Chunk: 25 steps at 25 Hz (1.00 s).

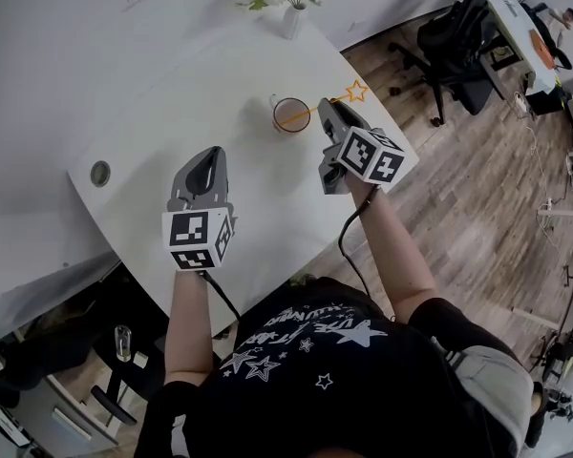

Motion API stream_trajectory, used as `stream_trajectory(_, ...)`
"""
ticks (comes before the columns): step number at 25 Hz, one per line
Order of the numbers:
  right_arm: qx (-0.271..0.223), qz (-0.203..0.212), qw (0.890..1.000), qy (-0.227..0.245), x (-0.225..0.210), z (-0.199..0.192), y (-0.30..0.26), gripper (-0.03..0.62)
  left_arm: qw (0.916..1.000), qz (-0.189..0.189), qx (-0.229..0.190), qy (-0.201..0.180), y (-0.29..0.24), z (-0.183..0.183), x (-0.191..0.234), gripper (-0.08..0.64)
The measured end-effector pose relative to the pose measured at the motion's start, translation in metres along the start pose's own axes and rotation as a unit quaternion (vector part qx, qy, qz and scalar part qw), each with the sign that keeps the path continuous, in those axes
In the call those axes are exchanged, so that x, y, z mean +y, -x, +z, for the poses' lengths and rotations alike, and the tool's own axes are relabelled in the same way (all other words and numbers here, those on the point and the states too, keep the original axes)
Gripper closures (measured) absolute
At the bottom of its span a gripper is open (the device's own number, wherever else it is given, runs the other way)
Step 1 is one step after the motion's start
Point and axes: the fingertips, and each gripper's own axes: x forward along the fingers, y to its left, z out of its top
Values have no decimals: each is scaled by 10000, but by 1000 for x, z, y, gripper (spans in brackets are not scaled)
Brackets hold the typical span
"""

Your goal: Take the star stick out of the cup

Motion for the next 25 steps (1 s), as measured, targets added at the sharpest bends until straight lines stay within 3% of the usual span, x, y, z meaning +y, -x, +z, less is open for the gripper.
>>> stream_trajectory(12,14,324,9994,89,13,0,4,558,9997,155,53,178,14,0,-2,557)
stream_trajectory(25,-361,746,9964,180,32,33,51,560,9997,229,-90,35,45,12,-39,557)
